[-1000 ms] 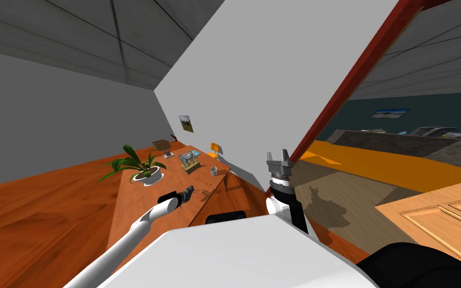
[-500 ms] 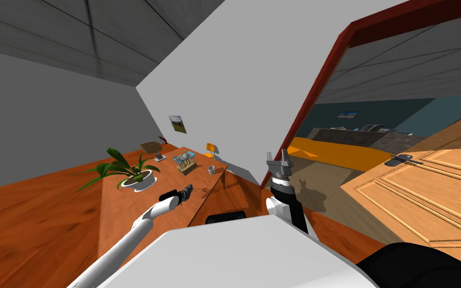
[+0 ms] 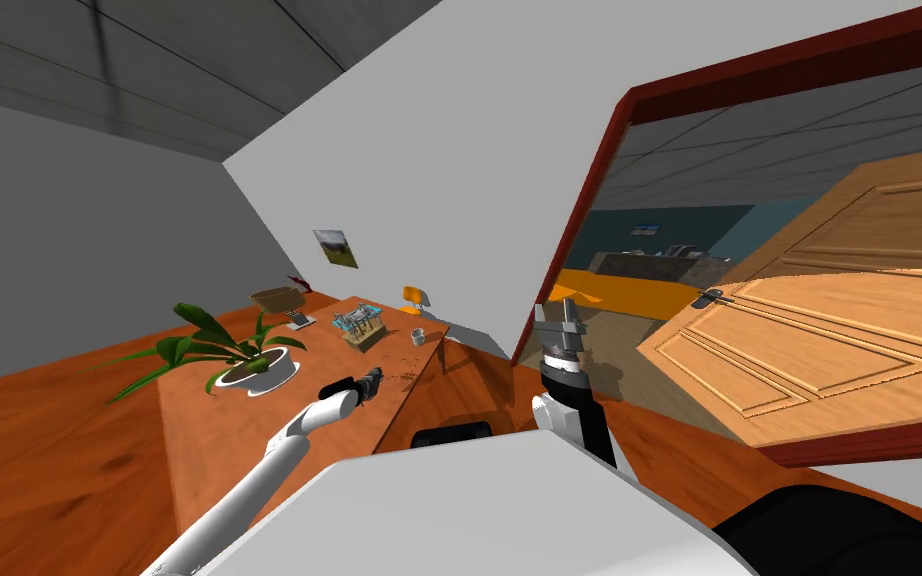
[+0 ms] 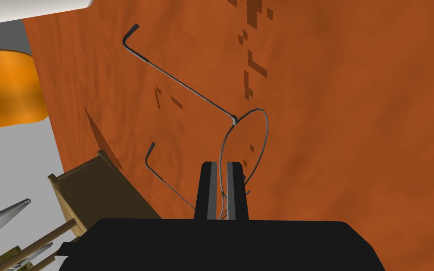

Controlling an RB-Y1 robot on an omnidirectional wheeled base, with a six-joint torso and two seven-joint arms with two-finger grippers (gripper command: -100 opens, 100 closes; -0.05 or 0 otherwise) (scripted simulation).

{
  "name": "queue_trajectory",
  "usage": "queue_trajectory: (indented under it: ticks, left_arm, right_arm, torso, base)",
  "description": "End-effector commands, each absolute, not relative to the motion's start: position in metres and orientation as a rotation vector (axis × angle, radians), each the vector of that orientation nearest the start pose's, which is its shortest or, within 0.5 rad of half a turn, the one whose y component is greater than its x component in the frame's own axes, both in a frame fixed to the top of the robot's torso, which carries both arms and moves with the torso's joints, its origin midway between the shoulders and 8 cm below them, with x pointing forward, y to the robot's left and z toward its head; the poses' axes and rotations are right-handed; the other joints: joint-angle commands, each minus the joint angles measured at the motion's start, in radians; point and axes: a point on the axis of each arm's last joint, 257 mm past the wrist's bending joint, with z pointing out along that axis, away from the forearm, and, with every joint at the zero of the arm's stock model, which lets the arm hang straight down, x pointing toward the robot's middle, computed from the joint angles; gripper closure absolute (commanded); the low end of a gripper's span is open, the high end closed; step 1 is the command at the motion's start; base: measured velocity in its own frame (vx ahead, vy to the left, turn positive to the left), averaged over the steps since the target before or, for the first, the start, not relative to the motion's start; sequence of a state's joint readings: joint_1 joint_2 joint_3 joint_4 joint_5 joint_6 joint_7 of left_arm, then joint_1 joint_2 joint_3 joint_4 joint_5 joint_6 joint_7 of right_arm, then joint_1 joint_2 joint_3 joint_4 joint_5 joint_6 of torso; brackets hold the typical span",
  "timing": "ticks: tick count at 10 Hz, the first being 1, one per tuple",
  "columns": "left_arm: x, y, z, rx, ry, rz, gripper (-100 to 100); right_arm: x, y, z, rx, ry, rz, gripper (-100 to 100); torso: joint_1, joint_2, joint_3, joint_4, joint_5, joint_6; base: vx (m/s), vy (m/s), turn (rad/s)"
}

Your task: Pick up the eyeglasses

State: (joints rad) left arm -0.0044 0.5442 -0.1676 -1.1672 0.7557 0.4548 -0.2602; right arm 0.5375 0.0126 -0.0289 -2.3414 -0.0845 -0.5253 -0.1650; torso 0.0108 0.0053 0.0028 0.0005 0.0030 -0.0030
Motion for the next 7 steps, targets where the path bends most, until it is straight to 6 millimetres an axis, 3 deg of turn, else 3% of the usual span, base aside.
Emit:
queue_trajectory:
  ticks: [1,4,7]
  left_arm:
    - [0.418,0.392,-0.485,-1.76,1.864,-0.641,100]
    - [0.421,0.408,-0.482,-1.858,1.757,-0.623,100]
    - [0.42,0.42,-0.482,-1.905,1.694,-0.593,100]
  right_arm:
    - [0.32,-0.3,0.045,0.723,0.463,1.478,0]
    - [0.32,-0.3,0.045,0.723,0.463,1.478,0]
    - [0.32,-0.3,0.045,0.723,0.463,1.478,0]
  torso:
    - [0.0,0.0,0.0,0.0,0.0,0.0]
    - [-0.002,-0.002,-0.001,0.0,0.0,0.0]
    - [-0.003,-0.003,-0.002,-0.001,-0.001,-0.001]
  base:
    - [-0.05,0.046,-0.017]
    - [-0.112,0.049,-0.296]
    - [-0.091,0.024,-0.147]
